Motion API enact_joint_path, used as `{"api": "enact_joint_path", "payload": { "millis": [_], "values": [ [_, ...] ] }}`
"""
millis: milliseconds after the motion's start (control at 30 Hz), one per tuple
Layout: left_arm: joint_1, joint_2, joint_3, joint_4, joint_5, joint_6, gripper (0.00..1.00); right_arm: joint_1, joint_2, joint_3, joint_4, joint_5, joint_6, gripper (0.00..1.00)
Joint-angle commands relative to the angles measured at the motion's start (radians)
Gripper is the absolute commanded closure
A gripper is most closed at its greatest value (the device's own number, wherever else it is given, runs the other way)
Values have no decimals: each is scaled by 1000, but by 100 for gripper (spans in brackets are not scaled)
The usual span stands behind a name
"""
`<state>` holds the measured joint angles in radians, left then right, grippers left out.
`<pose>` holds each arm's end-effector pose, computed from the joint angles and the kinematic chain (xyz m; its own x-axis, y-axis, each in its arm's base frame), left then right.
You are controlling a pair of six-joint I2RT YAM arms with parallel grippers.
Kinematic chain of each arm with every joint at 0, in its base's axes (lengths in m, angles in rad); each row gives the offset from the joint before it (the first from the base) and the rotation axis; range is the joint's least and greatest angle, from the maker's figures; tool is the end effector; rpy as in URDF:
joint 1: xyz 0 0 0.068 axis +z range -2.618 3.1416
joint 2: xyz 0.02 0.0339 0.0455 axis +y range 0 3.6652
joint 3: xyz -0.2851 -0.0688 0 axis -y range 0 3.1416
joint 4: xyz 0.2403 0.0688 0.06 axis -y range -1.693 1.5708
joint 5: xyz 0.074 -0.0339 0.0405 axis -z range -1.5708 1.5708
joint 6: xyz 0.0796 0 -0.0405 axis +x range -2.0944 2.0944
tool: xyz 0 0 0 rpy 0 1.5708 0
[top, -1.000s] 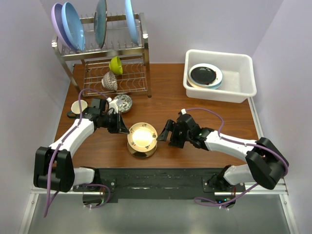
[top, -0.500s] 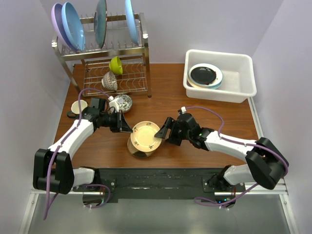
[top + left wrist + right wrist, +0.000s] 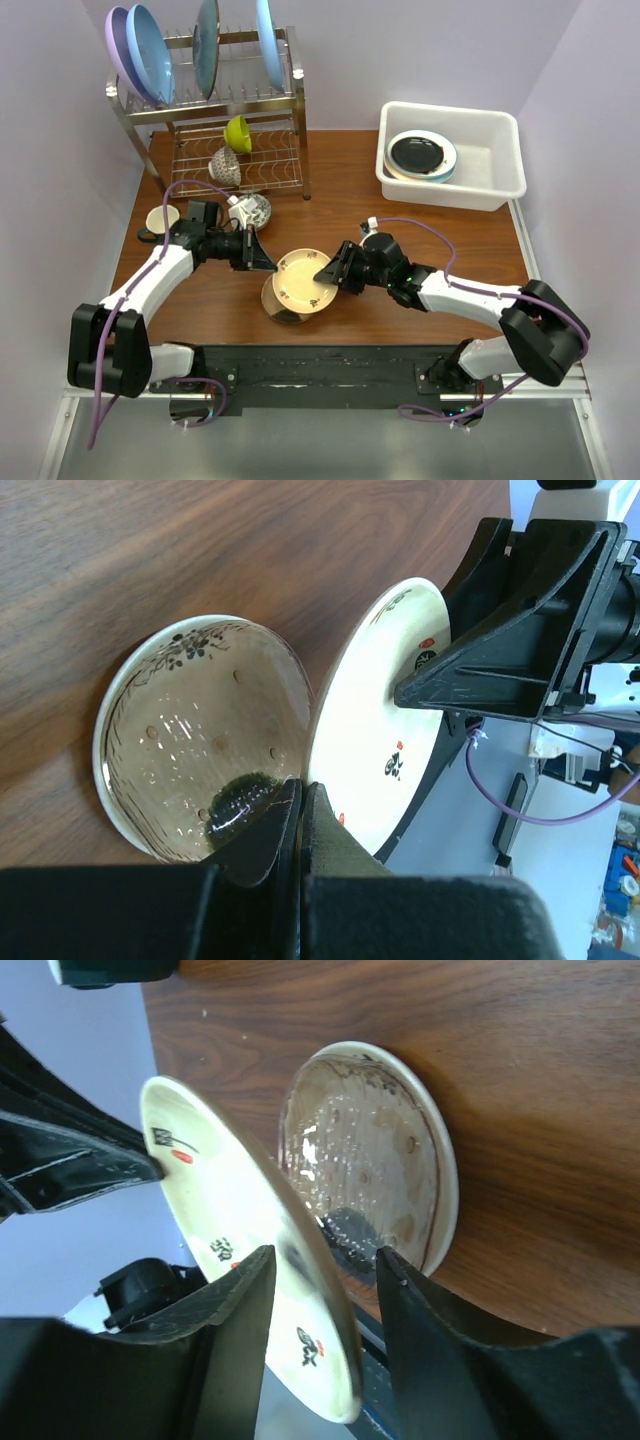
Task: Place the plates into the plastic bin on the countertop
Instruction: Place the plate in the plastic bin.
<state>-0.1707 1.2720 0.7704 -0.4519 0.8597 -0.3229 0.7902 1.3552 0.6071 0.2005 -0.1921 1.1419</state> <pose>0.2347 -0.1017 0.2203 -0.9344 -0.0491 -0.3529 0.2600 0.5832 -0.7696 0.2044 0.2280 0.1933 -0.8909 0.3690 -0.2647 -0.0045 0.5755 0.8178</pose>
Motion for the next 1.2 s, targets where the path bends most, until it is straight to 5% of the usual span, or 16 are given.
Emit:
{"api": "enact_joint_path", "payload": {
  "millis": [0, 200, 300, 400, 500, 567, 1167],
  "values": [
    [-9, 6, -5, 44, 59, -24, 100, 7, 21, -3, 94, -41, 7, 63],
    [-10, 4, -10, 47, 58, -19, 100, 12, 42, -1, 123, -63, 12, 100],
    [-9, 6, -8, 47, 56, -19, 100, 15, 41, 2, 120, -61, 9, 100],
    [-10, 6, -6, 47, 55, -16, 88, 15, 35, 6, 103, -55, 1, 100],
    [-10, 0, -2, 39, 45, -5, 25, 15, 30, 10, 85, -50, -7, 100],
    [-10, -8, 6, 22, 16, 5, 0, 17, 24, 10, 77, -47, -8, 100],
    [-9, -57, 46, -19, -128, 21, 0, 17, -30, 36, -61, 16, -63, 100]
  ]
}}
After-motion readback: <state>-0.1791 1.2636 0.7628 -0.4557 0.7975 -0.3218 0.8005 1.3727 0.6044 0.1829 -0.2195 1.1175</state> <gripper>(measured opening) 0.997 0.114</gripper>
